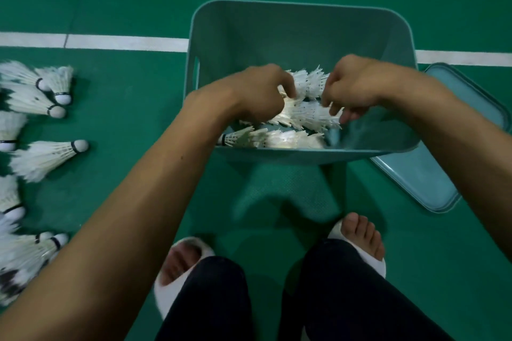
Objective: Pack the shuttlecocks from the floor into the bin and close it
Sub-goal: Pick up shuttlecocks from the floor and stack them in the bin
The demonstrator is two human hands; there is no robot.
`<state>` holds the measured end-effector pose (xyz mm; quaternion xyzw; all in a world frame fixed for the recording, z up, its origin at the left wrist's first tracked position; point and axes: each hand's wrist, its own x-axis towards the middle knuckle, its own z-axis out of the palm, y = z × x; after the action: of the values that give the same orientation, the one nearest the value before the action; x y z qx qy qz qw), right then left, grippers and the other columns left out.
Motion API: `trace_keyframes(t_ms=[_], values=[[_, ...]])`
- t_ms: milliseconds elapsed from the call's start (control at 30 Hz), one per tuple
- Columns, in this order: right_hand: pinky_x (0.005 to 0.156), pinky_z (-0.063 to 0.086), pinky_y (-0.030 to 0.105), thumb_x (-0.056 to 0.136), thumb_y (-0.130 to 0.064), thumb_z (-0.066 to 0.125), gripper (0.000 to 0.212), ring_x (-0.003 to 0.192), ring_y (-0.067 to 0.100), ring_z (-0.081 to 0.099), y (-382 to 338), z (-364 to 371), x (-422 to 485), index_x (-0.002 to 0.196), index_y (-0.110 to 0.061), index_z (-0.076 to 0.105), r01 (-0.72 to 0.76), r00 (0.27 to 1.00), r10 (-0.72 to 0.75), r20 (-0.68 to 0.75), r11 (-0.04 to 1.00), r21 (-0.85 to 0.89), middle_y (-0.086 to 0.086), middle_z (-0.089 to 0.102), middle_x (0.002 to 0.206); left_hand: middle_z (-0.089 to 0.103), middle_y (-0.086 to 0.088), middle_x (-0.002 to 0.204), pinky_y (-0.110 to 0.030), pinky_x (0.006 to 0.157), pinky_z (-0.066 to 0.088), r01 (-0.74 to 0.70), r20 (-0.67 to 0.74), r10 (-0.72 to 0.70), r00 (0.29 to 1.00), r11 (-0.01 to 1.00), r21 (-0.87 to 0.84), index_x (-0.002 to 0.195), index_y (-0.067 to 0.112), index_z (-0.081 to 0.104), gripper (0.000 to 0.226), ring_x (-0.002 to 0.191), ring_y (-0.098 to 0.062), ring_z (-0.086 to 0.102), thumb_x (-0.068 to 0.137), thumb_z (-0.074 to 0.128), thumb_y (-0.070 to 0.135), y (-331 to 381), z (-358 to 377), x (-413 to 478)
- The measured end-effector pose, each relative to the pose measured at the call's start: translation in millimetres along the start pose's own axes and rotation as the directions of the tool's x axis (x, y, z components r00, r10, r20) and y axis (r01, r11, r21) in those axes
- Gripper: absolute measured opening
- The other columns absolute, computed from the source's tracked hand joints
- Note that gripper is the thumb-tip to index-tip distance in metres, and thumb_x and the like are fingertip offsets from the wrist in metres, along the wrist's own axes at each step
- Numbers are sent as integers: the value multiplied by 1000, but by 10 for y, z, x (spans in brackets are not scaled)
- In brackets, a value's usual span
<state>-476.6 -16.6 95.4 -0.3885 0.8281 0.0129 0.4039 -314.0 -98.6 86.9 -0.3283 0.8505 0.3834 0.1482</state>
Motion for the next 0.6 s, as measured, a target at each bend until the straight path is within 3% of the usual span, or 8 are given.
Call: trace_keyframes(t_ms=[100, 200, 333, 400, 467, 600], values=[[70, 64, 38, 98, -14, 59, 16, 75, 27, 77, -290, -102, -182, 96, -4, 72, 105, 986, -101, -136, 994, 25, 13, 78, 87, 71, 0, 116, -27, 78, 49, -91, -255, 80, 964, 995, -32, 121, 24, 68, 38, 102, -17, 67, 94, 50, 5, -58, -212, -286], [72, 61, 35, 92, -23, 61, 17, 74, 22, 73, -685, -66, -362, 84, -13, 73, 246, 927, -237, -291, 969, -5, 7, 75, 80, 74, 3, 107, -26, 82, 54, -181, -470, 111, 876, 978, -108, 112, 20, 72, 28, 93, -12, 69, 92, 56, 10, -258, -392, -607], [65, 54, 28, 88, -24, 62, 19, 72, 16, 69, -1364, 244, -568, 80, -14, 76, 509, 785, -457, -418, 860, 16, 2, 72, 72, 74, 7, 97, -18, 72, 51, -214, -717, -58, 695, 935, -283, 103, 15, 73, 22, 85, -6, 69, 88, 58, 14, -767, -474, -985], [69, 58, 30, 88, -26, 64, 18, 70, 14, 70, -1674, 431, -611, 80, -16, 76, 587, 763, -529, -372, 808, 56, 0, 73, 73, 74, 7, 94, -20, 73, 52, -209, -763, -180, 622, 900, -383, 99, 12, 73, 20, 84, -6, 69, 86, 58, 10, -1048, -432, -1098], [72, 60, 34, 87, -29, 65, 16, 71, 16, 71, -1998, 667, -583, 81, -18, 75, 627, 761, -596, -255, 777, 57, 1, 73, 76, 75, 5, 93, -26, 73, 54, -152, -744, -284, 605, 876, -458, 98, 10, 73, 22, 85, -8, 70, 84, 57, 9, -1401, -365, -1219], [81, 57, 37, 88, -34, 64, 19, 91, 27, 69, -2590, 1182, -441, 94, -18, 71, 696, 703, -705, -89, 709, -114, 8, 73, 94, 75, 2, 97, -34, 78, 57, 29, -694, -459, 555, 844, -535, 99, 12, 72, 26, 91, -14, 70, 79, 56, 16, -2151, -145, -1504]])
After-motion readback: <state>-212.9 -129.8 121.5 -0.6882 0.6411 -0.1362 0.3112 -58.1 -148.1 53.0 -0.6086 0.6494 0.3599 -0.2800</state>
